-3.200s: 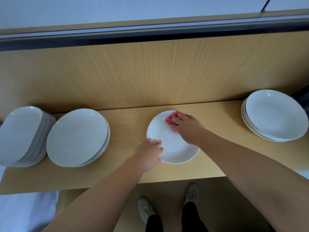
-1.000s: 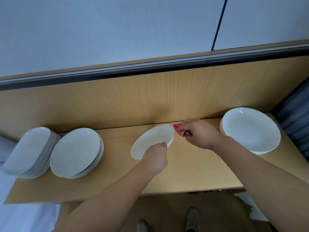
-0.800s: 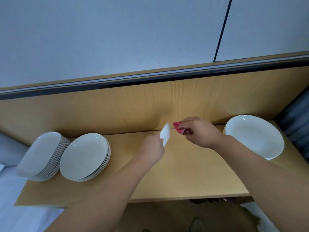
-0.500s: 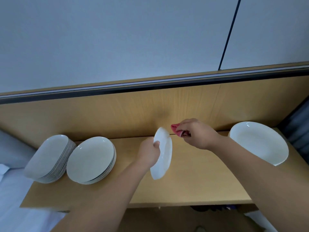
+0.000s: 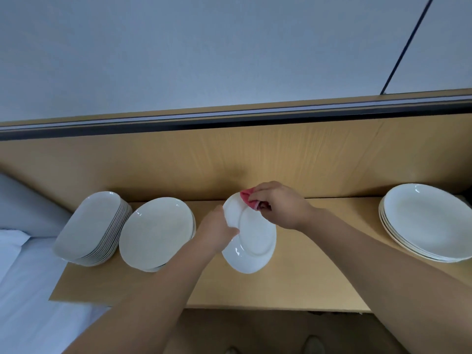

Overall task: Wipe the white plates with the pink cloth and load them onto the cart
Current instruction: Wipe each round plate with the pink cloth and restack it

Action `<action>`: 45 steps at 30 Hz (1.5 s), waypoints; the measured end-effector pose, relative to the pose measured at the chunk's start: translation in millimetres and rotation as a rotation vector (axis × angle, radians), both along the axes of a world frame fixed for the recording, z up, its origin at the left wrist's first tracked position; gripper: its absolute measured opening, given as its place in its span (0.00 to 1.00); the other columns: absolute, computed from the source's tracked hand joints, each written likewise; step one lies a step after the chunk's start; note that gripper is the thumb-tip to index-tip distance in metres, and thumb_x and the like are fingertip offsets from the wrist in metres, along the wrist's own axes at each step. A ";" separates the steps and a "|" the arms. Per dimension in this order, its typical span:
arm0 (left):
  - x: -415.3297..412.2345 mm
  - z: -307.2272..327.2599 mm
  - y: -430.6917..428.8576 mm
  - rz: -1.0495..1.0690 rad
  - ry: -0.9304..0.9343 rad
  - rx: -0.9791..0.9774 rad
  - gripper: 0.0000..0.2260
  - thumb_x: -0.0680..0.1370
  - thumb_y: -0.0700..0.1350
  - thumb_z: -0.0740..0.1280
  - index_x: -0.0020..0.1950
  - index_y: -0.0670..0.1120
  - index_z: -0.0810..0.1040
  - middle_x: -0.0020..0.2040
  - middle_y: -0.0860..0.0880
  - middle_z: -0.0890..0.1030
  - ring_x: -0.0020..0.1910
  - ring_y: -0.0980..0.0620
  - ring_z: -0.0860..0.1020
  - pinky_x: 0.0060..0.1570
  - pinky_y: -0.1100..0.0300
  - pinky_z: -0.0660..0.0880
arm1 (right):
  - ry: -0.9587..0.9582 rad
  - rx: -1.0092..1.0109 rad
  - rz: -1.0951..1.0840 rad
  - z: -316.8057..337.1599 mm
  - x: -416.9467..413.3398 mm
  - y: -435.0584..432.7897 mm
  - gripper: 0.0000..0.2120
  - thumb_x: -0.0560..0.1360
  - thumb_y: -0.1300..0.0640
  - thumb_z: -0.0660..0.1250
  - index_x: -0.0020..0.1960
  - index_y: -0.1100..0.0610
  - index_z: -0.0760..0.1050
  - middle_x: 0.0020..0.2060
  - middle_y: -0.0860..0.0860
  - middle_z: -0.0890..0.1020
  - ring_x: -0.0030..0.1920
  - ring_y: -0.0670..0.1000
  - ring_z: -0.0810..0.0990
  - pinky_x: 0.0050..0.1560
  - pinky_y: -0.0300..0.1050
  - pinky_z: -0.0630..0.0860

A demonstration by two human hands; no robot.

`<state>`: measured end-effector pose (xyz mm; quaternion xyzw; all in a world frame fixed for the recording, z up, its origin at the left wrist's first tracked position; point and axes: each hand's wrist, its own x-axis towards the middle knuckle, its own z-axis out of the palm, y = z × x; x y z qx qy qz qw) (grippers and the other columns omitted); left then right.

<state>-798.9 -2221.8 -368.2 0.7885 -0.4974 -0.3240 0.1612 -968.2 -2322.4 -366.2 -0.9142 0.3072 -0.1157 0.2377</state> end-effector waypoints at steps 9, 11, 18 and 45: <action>31.6 -28.5 3.9 0.001 0.034 0.030 0.16 0.74 0.44 0.69 0.60 0.45 0.72 0.48 0.49 0.79 0.44 0.53 0.76 0.35 0.65 0.68 | 0.189 -0.084 0.145 -48.2 62.4 -1.8 0.29 0.76 0.64 0.57 0.75 0.47 0.64 0.74 0.44 0.65 0.70 0.55 0.65 0.59 0.51 0.73; 33.8 -31.0 4.1 0.006 0.049 0.021 0.15 0.75 0.44 0.69 0.59 0.46 0.72 0.48 0.49 0.78 0.44 0.53 0.75 0.35 0.66 0.67 | 0.225 -0.101 0.167 -53.4 65.2 -6.4 0.30 0.76 0.65 0.56 0.76 0.46 0.62 0.75 0.43 0.63 0.71 0.54 0.63 0.59 0.50 0.72; 37.0 -32.5 6.8 0.015 0.076 -0.007 0.12 0.75 0.45 0.69 0.56 0.48 0.70 0.46 0.52 0.75 0.44 0.54 0.73 0.34 0.68 0.65 | 0.166 -0.024 0.128 -63.8 59.2 -21.1 0.30 0.76 0.67 0.55 0.75 0.46 0.64 0.72 0.40 0.67 0.68 0.52 0.66 0.61 0.50 0.73; 12.9 -50.9 19.3 0.308 0.328 0.062 0.16 0.74 0.45 0.73 0.58 0.48 0.70 0.54 0.50 0.76 0.55 0.49 0.75 0.54 0.53 0.75 | 0.115 0.488 -0.323 -102.4 -26.4 4.8 0.22 0.79 0.65 0.55 0.71 0.55 0.70 0.62 0.48 0.79 0.63 0.51 0.75 0.61 0.36 0.68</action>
